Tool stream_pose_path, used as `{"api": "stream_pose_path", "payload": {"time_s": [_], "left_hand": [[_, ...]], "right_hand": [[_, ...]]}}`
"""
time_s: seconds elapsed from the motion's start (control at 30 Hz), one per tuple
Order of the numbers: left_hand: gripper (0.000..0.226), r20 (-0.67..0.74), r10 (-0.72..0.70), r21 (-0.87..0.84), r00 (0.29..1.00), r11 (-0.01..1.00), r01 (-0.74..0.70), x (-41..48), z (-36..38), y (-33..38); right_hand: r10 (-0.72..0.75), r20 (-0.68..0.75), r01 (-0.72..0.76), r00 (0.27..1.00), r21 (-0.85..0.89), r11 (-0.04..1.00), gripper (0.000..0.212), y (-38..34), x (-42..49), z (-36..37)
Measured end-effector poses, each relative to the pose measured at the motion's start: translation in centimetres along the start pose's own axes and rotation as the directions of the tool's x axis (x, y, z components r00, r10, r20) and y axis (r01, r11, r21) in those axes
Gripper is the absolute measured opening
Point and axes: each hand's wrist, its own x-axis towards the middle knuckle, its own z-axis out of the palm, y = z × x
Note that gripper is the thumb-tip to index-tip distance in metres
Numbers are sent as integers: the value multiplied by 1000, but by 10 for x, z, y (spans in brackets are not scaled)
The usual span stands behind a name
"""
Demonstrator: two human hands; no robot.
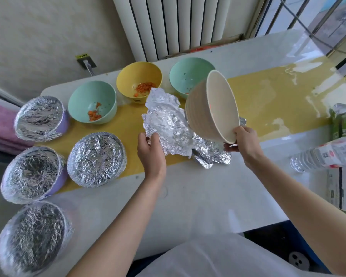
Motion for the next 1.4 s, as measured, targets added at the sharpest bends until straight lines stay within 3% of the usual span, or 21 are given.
{"api": "stream_pose_path", "payload": {"time_s": [0.13, 0.4, 0.67, 0.73, 0.9, 1.07, 1.13, 1.2, 1.27, 1.4], "left_hand": [[32, -62, 43, 33, 997, 999, -41, 6, -14, -4], [34, -46, 140, 72, 989, 988, -136, 8, -37, -1], [34, 5, 184, 76, 983, 980, -184, 6, -53, -1], [34, 26, 228, 96, 973, 969, -229, 5, -56, -1], [34, 27, 264, 43, 964, 963, -265, 0, -69, 5], [22, -48, 123, -150, 991, 980, -129, 12, -96, 4], [24, -60, 87, -166, 994, 981, -96, 18, -106, 1], [20, -32, 98, -144, 995, 984, -101, 22, -115, -1], [26, -16, 137, -44, 990, 990, -137, 28, -123, -5], [32, 19, 186, 245, 982, 952, -185, 55, -139, -23]], "right_hand": [[-15, -45, 14, 999, -30, 999, 23, 2, 1, 3], [138, -56, -139, 989, -16, 990, 32, 25, 1, 21], [192, -55, -192, 980, 4, 981, 19, 32, -26, 38], [205, 27, -204, 978, -34, 978, 23, 37, -43, 52], [179, 283, -134, 942, -171, 976, 64, 33, -66, 88], [185, 456, -211, 871, 5, 978, 37, 12, -56, 111], [181, 447, -234, 876, 67, 970, 32, 6, -53, 122], [141, 349, -183, 926, 90, 979, 18, -1, -51, 132], [40, 258, -48, 965, 28, 998, 22, -6, -47, 144], [-186, 187, 205, 965, -85, 975, 24, -17, -34, 166]]}}
